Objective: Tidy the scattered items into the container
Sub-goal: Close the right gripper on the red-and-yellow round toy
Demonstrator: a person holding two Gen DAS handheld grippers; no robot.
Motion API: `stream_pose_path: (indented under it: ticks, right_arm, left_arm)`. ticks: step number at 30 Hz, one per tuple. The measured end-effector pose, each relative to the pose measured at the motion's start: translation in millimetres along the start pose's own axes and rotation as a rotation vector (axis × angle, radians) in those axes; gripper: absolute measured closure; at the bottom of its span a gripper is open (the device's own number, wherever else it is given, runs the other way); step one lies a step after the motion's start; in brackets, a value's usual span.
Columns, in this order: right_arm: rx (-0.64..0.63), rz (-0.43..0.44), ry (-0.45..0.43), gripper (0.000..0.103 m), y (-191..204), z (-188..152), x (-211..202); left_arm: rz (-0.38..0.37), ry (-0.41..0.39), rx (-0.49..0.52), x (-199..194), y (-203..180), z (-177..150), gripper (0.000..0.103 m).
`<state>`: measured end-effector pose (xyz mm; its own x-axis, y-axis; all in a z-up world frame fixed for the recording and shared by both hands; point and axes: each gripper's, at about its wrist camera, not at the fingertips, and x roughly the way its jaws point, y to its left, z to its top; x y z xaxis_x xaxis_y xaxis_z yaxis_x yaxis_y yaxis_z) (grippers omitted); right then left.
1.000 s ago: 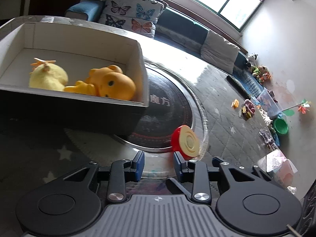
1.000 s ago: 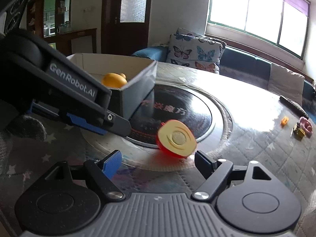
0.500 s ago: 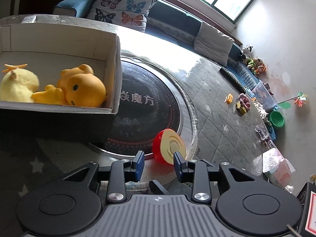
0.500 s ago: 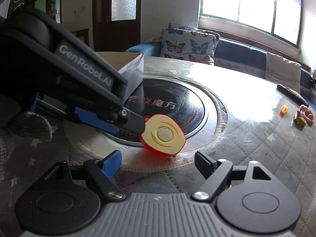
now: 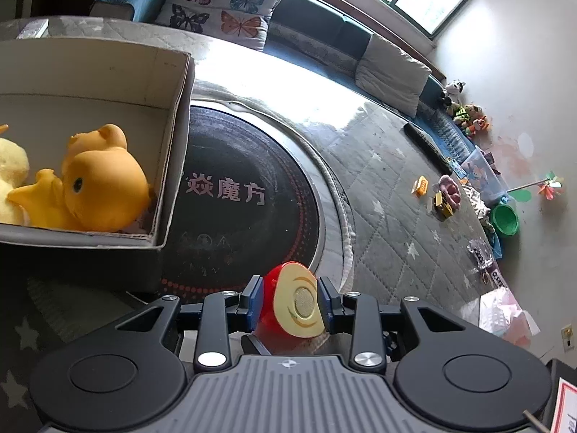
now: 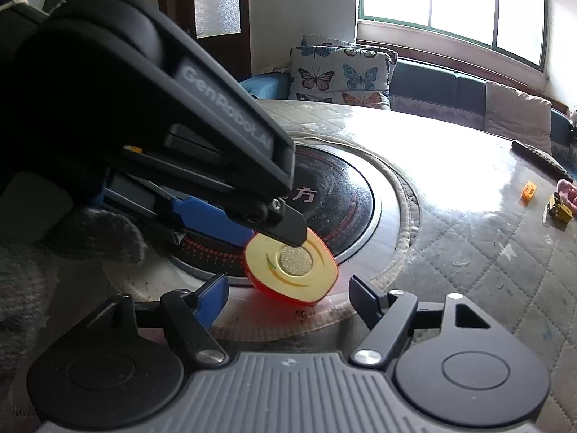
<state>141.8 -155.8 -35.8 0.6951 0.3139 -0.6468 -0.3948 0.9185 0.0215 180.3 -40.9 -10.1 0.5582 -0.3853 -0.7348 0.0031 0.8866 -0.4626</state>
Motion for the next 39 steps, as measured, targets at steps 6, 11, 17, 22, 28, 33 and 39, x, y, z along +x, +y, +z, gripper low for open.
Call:
stream_pose_path:
  ticks: [6,11,17,22,28,33,39]
  right_arm:
    - [0.007,0.014,0.004,0.035,-0.9,2.5,5.7]
    - [0.011,0.020,0.005,0.036,-2.1,4.5,8.9]
    - [0.033,0.021,0.002,0.044,-5.6,4.8,8.2]
    - [0.038,0.017,-0.001,0.044,-6.1,4.5,7.8]
    - [0.038,0.020,-0.004,0.044,-6.2,5.0,8.3]
    - [0.034,0.024,-0.010,0.045,-6.0,4.2,7.6]
    - [0.023,0.021,-0.012,0.045,-4.4,2.8,6.8]
  left_arm:
    - [-0.014,0.001,-0.016,4.2,1.6,8.3,0.067]
    - [-0.031,0.005,-0.018,7.9,0.4,14.0,0.066]
    - [-0.021,0.013,-0.023,14.9,0.9,16.5,0.065]
    - [-0.022,0.008,-0.028,16.3,0.4,17.7,0.065]
    - [-0.012,0.023,-0.020,21.7,0.7,18.4,0.065]
    - [0.009,0.084,-0.034,30.5,4.6,16.8,0.064]
    - [0.003,0.080,-0.035,28.1,5.4,15.0,0.066]
